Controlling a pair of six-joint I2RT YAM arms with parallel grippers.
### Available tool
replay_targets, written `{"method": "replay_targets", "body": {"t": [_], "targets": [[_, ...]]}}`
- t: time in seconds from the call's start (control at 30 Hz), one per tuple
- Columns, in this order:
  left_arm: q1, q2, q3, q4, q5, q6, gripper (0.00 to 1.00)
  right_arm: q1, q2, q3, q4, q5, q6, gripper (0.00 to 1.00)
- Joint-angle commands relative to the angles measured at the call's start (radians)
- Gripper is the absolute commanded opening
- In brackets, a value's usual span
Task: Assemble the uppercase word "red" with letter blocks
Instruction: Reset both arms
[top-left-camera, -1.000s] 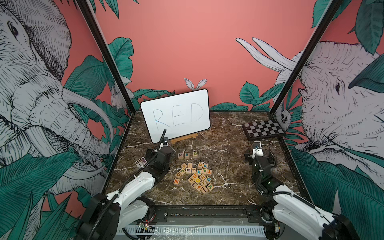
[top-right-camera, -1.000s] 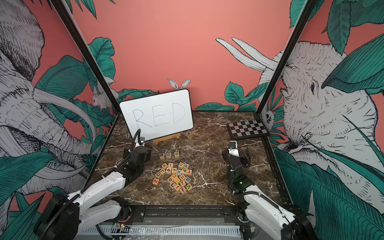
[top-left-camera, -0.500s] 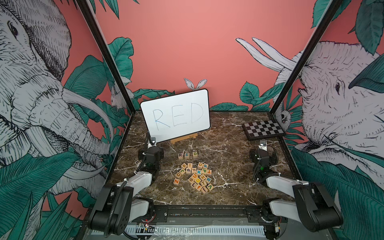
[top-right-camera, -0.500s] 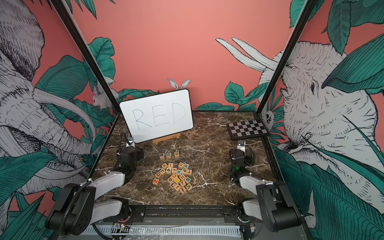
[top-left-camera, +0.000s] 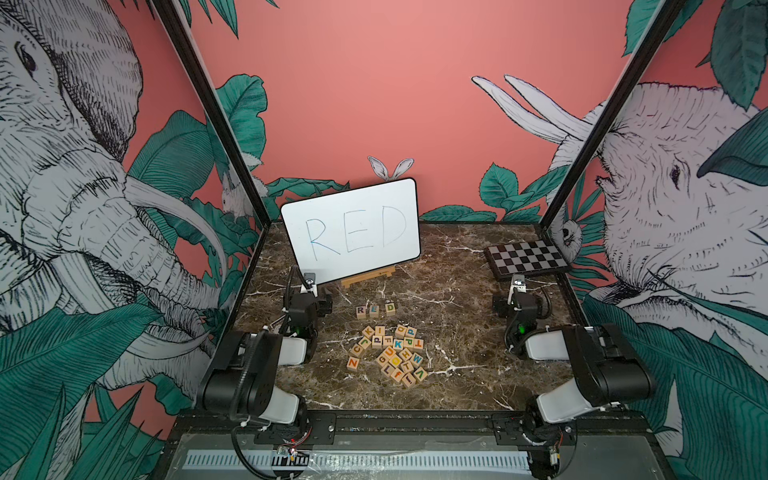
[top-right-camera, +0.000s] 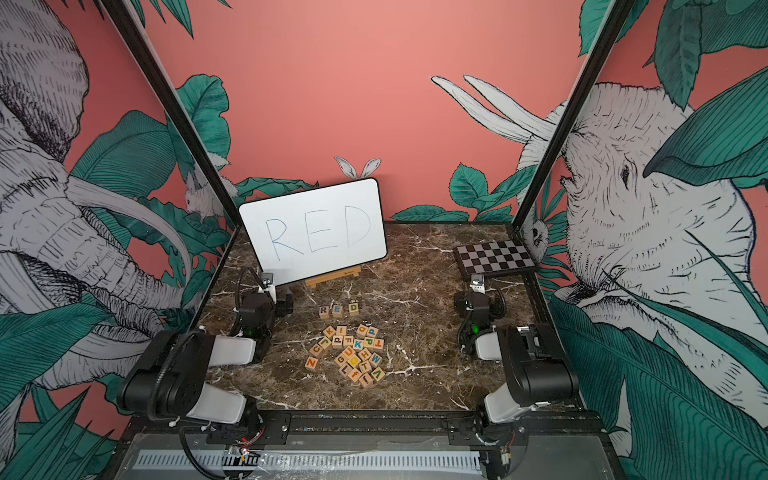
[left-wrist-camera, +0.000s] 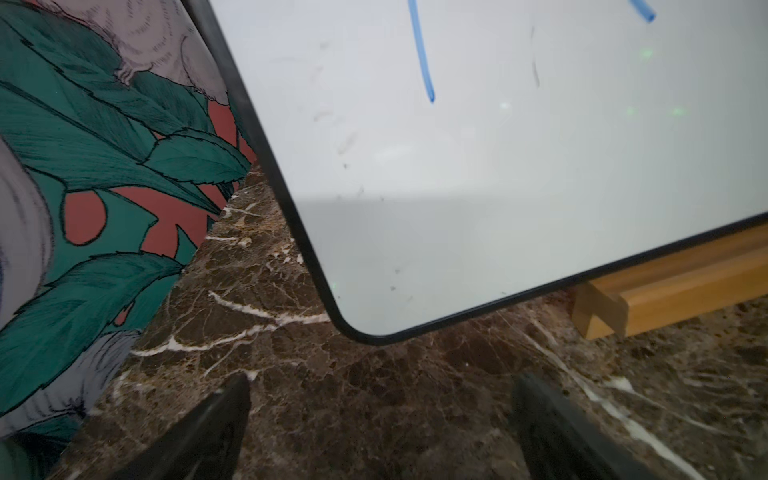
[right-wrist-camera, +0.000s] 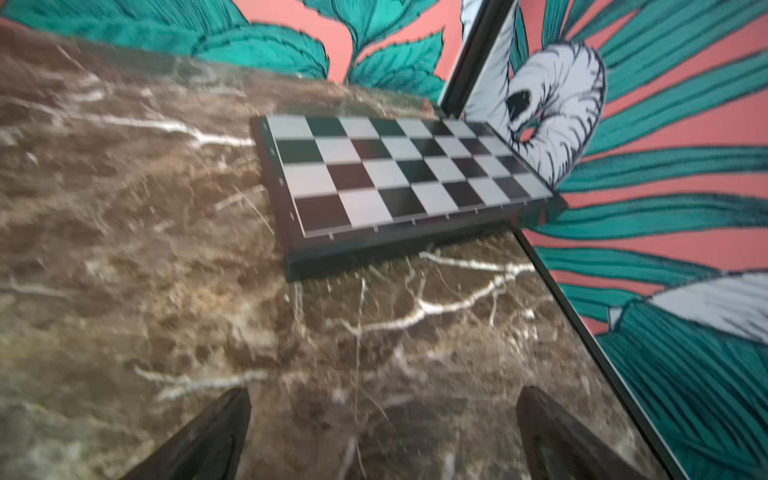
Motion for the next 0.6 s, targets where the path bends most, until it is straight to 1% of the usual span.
{"method": "replay_targets", "body": {"t": [0.0,0.07,0.13,0.17,0.27,0.47,0.57], "targets": [[0.006,0.029,0.025,0.087,0.031,0.027,0.99,-0.010,-0.006,0.024,0.014,-0.018,0.017,0.99],[0.006,0.057,0.029,0.121,0.004,0.022,1.00,-0.011,-0.005,0.024,0.016,-0.017,0.017,0.99],[0.006,0.056,0.053,0.071,-0.017,0.017,0.99,-0.011,-0.005,0.025,0.016,-0.019,0.017,0.99],[0.007,0.044,0.068,0.022,-0.016,0.005,0.99,-0.010,-0.005,0.022,0.016,-0.018,0.016,0.99],[0.010,0.055,0.067,0.041,-0.017,0.004,0.99,-0.010,-0.005,0.023,0.016,-0.019,0.016,0.99],[0.012,0.047,0.070,0.023,-0.014,0.003,0.99,-0.012,-0.003,0.028,0.008,-0.021,0.016,0.99],[0.012,0.048,0.071,0.025,-0.014,0.003,1.00,-0.034,-0.003,0.041,-0.023,-0.076,0.025,0.99]]}}
